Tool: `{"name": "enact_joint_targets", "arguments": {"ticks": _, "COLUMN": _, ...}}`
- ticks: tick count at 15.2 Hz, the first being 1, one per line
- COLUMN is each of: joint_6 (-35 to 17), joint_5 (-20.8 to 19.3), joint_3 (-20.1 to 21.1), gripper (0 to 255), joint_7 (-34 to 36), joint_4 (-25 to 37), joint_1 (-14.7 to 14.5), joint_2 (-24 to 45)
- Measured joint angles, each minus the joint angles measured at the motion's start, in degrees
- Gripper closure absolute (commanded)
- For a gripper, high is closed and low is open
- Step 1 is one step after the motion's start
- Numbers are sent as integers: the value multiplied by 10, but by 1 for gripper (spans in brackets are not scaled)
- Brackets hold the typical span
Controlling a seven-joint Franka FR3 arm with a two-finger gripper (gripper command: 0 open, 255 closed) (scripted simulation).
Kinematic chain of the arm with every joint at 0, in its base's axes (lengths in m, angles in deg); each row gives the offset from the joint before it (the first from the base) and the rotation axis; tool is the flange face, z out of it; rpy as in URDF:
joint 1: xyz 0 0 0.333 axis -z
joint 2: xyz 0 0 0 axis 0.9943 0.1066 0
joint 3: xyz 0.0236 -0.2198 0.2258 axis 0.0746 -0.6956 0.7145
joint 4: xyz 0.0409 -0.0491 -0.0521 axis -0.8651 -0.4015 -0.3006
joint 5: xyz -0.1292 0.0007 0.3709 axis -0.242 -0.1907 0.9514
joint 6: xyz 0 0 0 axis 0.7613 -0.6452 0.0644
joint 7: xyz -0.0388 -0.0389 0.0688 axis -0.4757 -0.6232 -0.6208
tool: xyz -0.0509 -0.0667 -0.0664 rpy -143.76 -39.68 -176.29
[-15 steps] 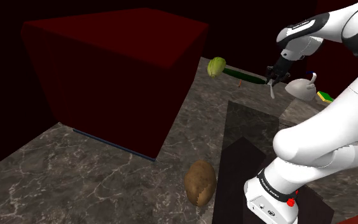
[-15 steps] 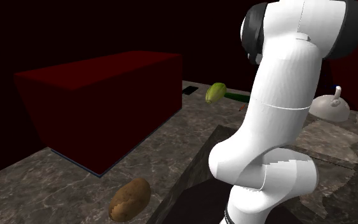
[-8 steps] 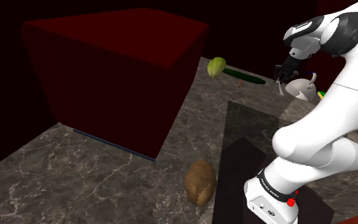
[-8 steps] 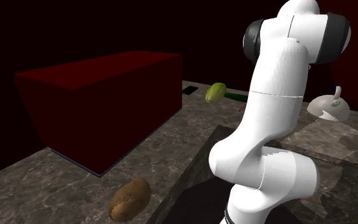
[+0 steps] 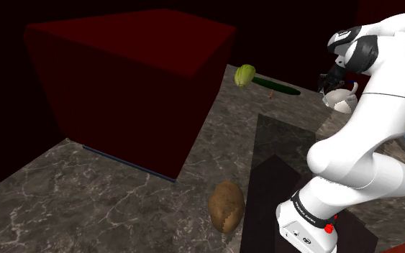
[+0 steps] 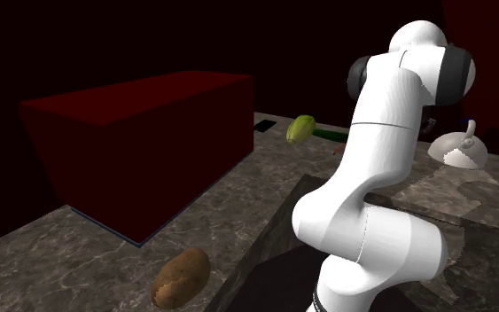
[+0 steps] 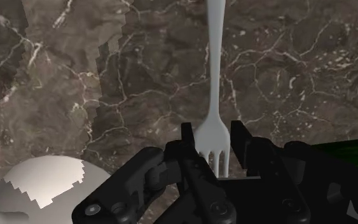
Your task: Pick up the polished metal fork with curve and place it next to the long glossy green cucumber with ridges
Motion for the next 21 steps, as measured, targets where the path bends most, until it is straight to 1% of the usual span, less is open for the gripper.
{"name": "enact_joint_targets", "arguments": {"ticks": 2, "joint_6": -6, "joint_5": 4, "joint_3": 1, "gripper": 255, "joint_7": -4, "joint_4": 5, "joint_1": 4, "joint_2": 11}}
{"name": "enact_joint_targets", "arguments": {"ticks": 17, "joint_6": -105, "joint_5": 18, "joint_3": 9, "gripper": 255, "joint_7": -16, "joint_4": -67, "joint_1": 2, "joint_2": 41}}
{"name": "enact_joint_targets", "arguments": {"ticks": 21, "joint_6": -117, "joint_5": 20, "joint_3": 11, "gripper": 255, "joint_7": -18, "joint_4": -71, "joint_1": 3, "joint_2": 48}}
